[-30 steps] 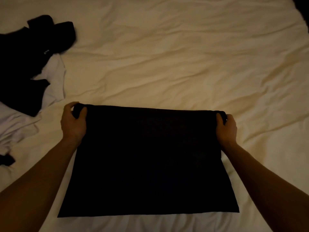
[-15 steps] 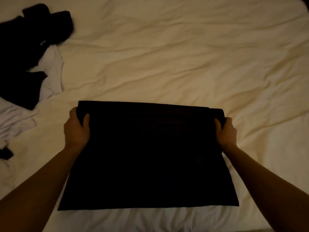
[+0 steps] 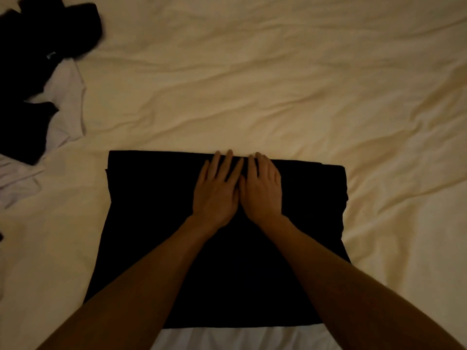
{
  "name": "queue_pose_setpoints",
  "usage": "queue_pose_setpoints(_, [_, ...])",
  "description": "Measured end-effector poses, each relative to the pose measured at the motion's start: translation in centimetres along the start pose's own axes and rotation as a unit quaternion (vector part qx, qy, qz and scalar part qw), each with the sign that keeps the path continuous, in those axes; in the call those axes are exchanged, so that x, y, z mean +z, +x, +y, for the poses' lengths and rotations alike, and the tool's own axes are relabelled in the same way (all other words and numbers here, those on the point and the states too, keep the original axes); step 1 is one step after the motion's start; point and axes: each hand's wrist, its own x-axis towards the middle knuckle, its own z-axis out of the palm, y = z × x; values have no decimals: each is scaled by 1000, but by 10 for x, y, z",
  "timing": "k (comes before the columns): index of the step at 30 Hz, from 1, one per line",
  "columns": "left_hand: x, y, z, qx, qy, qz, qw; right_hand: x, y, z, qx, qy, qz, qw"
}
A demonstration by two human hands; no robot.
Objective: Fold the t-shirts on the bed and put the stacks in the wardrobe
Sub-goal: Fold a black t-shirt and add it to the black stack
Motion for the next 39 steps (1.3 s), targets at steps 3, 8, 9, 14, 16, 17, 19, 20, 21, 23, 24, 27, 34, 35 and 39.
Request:
queue_pose_setpoints(3, [5, -11, -46, -68, 26, 18, 997, 1, -5, 45, 11, -69, -20, 997])
queue_pose_setpoints(8, [-9, -51, -156, -212, -7, 45, 976, -36, -22, 140, 185, -50, -29, 981])
queue_pose_setpoints(9, [-14, -57, -169, -249, -31, 44, 967, -44, -23, 151, 212, -38, -63, 974])
queue_pose_setpoints(14, [-41, -45, -180, -406, -248, 4, 879, -69, 1, 173, 381, 318, -130, 858])
queue_pose_setpoints(16, [-47, -30, -184, -455, -396, 1, 798, -76, 11, 165, 397, 397, -170, 810])
queue_pose_setpoints(17, [-48, -24, -186, -471, -450, -4, 759, -78, 13, 162, 400, 397, -182, 806])
queue_pose_setpoints(19, [-48, -18, -190, -476, -508, -28, 717, -80, 14, 156, 402, 390, -179, 809])
queue_pose_setpoints(20, [-51, -17, -190, -470, -519, -37, 713, -81, 14, 154, 400, 399, -173, 807])
queue_pose_setpoints(21, [-53, -18, -191, -462, -527, -38, 712, -83, 13, 153, 399, 408, -163, 805])
queue_pose_setpoints(23, [-61, -24, -189, -438, -543, -28, 716, -87, 7, 151, 398, 424, -134, 802])
queue_pose_setpoints(24, [-65, -28, -188, -424, -552, -20, 718, -90, 3, 150, 392, 428, -120, 806])
queue_pose_setpoints(27, [-77, -44, -187, -385, -579, -7, 719, -104, -8, 145, 366, 444, -87, 813])
queue_pose_setpoints(34, [-103, -97, -174, -289, -546, 43, 785, -140, -64, 123, 304, 479, -20, 823])
queue_pose_setpoints(35, [-106, -108, -171, -274, -533, 53, 799, -145, -76, 120, 296, 477, -13, 827])
queue_pose_setpoints(39, [-107, -165, -162, -224, -440, 77, 866, -155, -132, 116, 269, 453, 14, 850])
